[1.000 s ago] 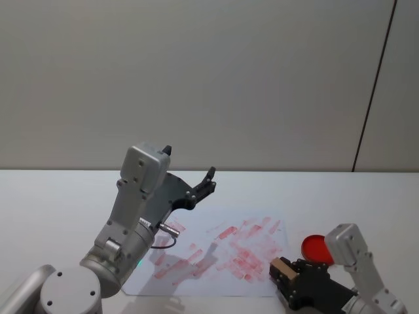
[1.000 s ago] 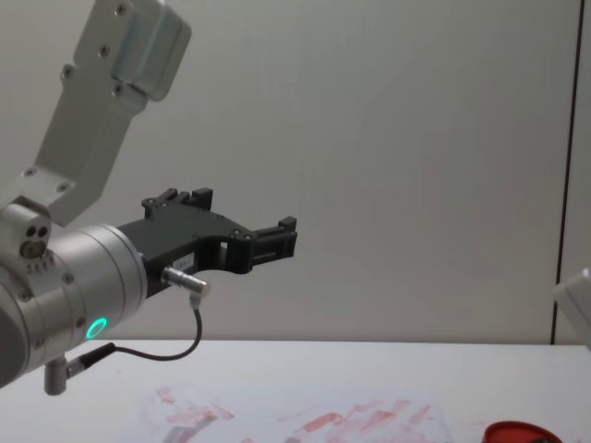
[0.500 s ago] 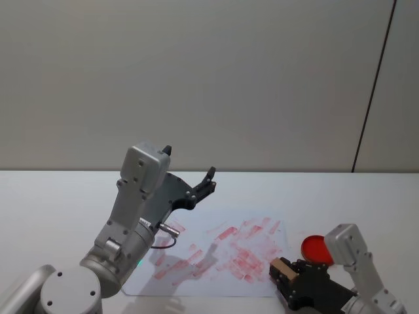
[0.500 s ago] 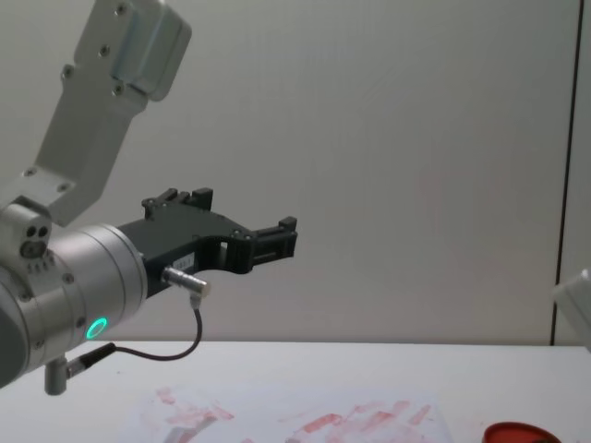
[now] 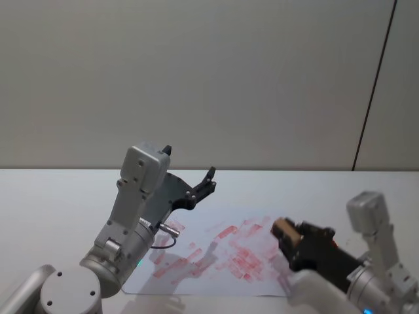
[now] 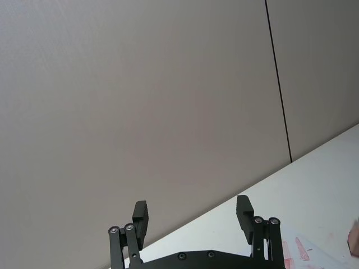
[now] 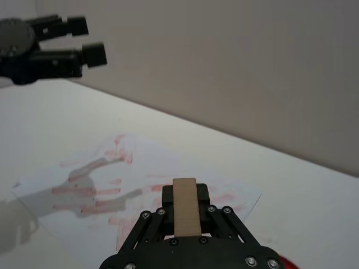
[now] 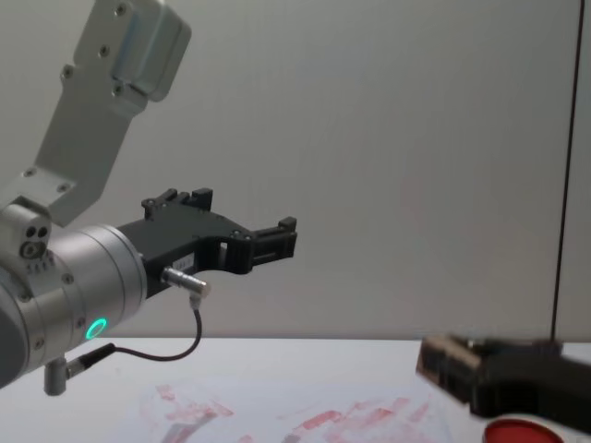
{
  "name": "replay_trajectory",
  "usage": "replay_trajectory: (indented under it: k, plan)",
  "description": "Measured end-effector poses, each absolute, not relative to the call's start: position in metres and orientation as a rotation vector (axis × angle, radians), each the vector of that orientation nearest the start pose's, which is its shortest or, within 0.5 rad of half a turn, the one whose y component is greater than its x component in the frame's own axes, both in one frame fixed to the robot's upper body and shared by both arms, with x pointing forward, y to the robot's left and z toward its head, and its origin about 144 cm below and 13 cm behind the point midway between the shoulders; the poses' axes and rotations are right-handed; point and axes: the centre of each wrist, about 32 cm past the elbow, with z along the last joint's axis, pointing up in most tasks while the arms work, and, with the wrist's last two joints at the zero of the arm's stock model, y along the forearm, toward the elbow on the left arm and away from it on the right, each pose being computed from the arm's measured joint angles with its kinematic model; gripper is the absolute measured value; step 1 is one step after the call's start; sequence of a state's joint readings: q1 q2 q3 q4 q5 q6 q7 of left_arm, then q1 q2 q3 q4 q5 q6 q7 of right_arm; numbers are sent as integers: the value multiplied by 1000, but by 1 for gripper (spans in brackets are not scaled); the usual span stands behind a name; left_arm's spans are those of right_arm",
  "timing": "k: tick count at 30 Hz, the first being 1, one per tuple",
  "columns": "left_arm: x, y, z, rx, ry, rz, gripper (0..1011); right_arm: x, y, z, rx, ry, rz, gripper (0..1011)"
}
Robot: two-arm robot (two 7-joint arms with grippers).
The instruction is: Use the one hand to pick up the stamp and affix it onto the A4 paper.
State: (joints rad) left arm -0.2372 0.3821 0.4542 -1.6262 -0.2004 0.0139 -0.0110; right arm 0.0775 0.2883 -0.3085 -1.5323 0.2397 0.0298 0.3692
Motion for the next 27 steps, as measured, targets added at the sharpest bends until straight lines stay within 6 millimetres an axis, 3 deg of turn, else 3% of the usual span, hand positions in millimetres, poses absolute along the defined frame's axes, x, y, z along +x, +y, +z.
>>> replay_trajectory:
  k: [12, 27]
  plan:
    - [492, 198, 1204, 61, -268, 1124, 1003, 475, -232, 1155, -64, -26, -988, 218]
    - [492, 198, 1204, 61, -268, 1124, 1003, 482, -251, 1139, -161, -10, -1047, 218]
